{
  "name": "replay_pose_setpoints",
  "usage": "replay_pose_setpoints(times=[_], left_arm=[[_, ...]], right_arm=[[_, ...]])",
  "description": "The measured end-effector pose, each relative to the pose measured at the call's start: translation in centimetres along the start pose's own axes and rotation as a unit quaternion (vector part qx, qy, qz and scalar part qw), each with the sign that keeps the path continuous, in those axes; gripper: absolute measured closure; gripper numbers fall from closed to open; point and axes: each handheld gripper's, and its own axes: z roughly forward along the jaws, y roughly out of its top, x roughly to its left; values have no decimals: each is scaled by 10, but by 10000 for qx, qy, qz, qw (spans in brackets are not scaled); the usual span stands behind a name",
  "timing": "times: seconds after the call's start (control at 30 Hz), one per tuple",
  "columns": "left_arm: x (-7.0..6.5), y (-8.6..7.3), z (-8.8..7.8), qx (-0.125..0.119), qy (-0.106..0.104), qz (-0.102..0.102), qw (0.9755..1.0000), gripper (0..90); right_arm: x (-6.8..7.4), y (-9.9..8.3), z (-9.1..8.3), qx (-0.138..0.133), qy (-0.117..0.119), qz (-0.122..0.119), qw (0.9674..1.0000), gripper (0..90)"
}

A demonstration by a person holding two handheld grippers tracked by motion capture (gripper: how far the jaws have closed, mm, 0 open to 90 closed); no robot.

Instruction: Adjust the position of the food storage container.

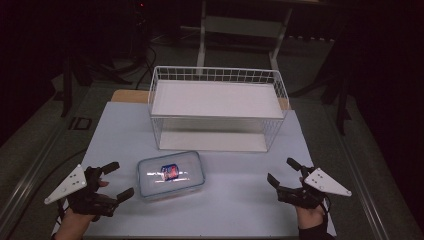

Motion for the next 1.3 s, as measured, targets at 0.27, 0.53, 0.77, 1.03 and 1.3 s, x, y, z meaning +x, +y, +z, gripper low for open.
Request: replay_pose_setpoints(times=[0.27, 0.53, 0.77, 1.03, 1.3], left_arm=[[0, 1, -1, 14, -30, -24, 10000, 10], [6, -1, -1, 666, 55, -253, 9974, 10], [19, 2, -11, 868, -45, -375, 9955, 166], [34, -13, -12, 1858, 577, -260, 9805, 610], [38, -24, 4, 2402, 695, -102, 9682, 895]], right_arm=[[1, 0, 1, 27, 25, 14, 10000, 135], [1, -1, 3, 53, 77, 44, 9999, 136], [0, -3, 4, 54, 79, 101, 9999, 136], [-2, -3, 8, -1, 80, 300, 9995, 137], [3, -2, 8, 48, 114, 126, 9998, 137]])
